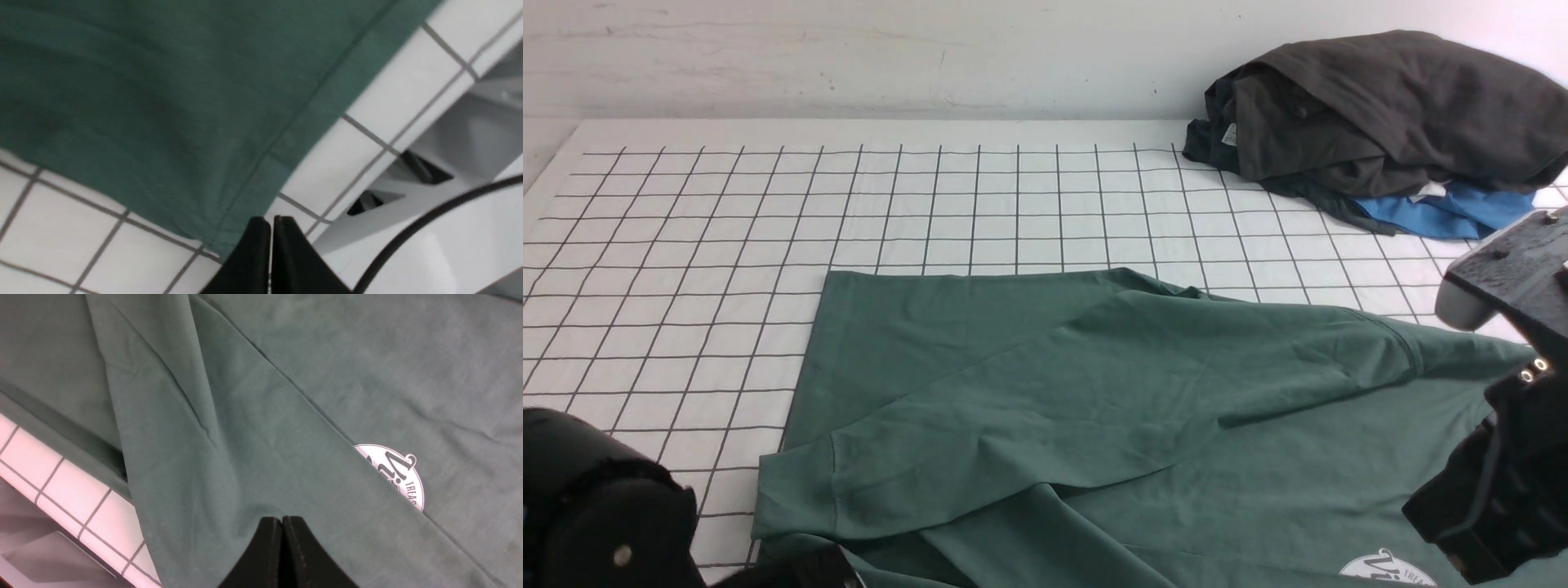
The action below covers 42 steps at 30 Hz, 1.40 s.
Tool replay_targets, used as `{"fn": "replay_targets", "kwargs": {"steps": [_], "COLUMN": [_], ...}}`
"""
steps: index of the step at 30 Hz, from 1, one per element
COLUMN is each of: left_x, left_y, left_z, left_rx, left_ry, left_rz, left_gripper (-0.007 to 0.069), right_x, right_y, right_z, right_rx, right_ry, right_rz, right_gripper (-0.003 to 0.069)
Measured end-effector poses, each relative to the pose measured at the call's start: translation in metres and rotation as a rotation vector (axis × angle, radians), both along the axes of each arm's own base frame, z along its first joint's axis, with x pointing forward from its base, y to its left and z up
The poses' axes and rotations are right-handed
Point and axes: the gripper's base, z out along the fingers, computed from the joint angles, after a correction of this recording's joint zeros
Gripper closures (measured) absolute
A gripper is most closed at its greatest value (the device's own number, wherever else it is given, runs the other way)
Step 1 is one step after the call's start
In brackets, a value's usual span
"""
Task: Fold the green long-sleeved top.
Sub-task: Use both arms simultaneously to clamp the lower edge of the clothing fabric
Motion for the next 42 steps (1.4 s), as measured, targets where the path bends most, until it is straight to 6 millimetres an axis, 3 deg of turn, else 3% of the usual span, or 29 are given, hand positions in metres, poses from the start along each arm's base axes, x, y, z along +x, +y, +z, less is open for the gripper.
{"fn": "replay_targets", "kwargs": {"steps": [5, 8, 9, 10, 12, 13, 15, 18, 21, 25, 30, 32, 33, 34, 35, 42], "left_x": [-0.007, -0.009, -0.01, -0.01, -0.008, -0.008, -0.006, -0.003, -0.001, 0.003, 0.004, 0.008, 0.008, 0.012, 0.013, 0.016], "left_y": [-0.01, -0.016, -0.02, -0.02, -0.025, -0.025, -0.028, -0.03, -0.031, -0.032, -0.033, -0.034, -0.034, -0.038, -0.039, -0.039], "left_z": [-0.004, -0.005, -0.007, -0.008, -0.013, -0.014, -0.022, -0.033, -0.044, -0.052, -0.052, -0.05, -0.05, -0.046, -0.043, -0.011], "left_rx": [0.047, 0.059, 0.053, 0.053, 0.055, 0.058, 0.08, 0.125, 0.174, 0.229, 0.271, 0.284, 0.285, 0.281, 0.277, 0.261], "left_ry": [-0.108, -0.172, -0.188, -0.188, -0.184, -0.18, -0.154, -0.115, -0.081, -0.067, -0.063, -0.095, -0.097, -0.114, -0.121, -0.168], "left_rz": [-0.208, -0.309, -0.336, -0.34, -0.35, -0.351, -0.357, -0.368, -0.369, -0.341, -0.241, -0.209, -0.206, -0.185, -0.178, -0.14], "left_gripper": [0.0619, 0.0561, 0.0494, 0.0484, 0.033, 0.0317, 0.0165, 0.0051, 0.0024, 0.0089, 0.0301, 0.0446, 0.0446, 0.0541, 0.0572, 0.0629], "right_x": [0.0, 0.0, 0.0, 0.0, 0.0, 0.0, 0.0, 0.0, 0.0, 0.0, 0.0, 0.0, 0.0, 0.0, 0.0, 0.0], "right_y": [0.001, 0.001, 0.001, 0.001, 0.001, 0.001, 0.001, 0.001, 0.001, 0.001, 0.001, 0.001, 0.001, 0.001, 0.001, 0.001], "right_z": [0.0, 0.0, 0.0, 0.0, 0.0, 0.0, 0.0, 0.0, 0.0, 0.0, 0.0, 0.0, 0.0, 0.0, 0.0, 0.0], "right_rx": [0.007, 0.007, 0.007, 0.007, 0.007, 0.007, 0.007, 0.007, 0.007, 0.008, 0.009, 0.009, 0.009, 0.009, 0.009, 0.007], "right_ry": [0.002, 0.002, 0.002, 0.002, 0.002, 0.002, 0.002, 0.002, 0.002, 0.003, 0.003, 0.003, 0.003, 0.003, 0.003, 0.001], "right_rz": [-0.001, -0.001, -0.001, -0.001, -0.001, -0.001, -0.001, -0.001, 0.0, 0.0, 0.001, 0.002, 0.002, 0.003, 0.003, 0.01], "right_gripper": [0.0673, 0.0673, 0.0673, 0.0673, 0.0673, 0.0673, 0.0673, 0.0673, 0.0673, 0.0673, 0.0673, 0.0673, 0.0673, 0.0673, 0.0673, 0.0673]}}
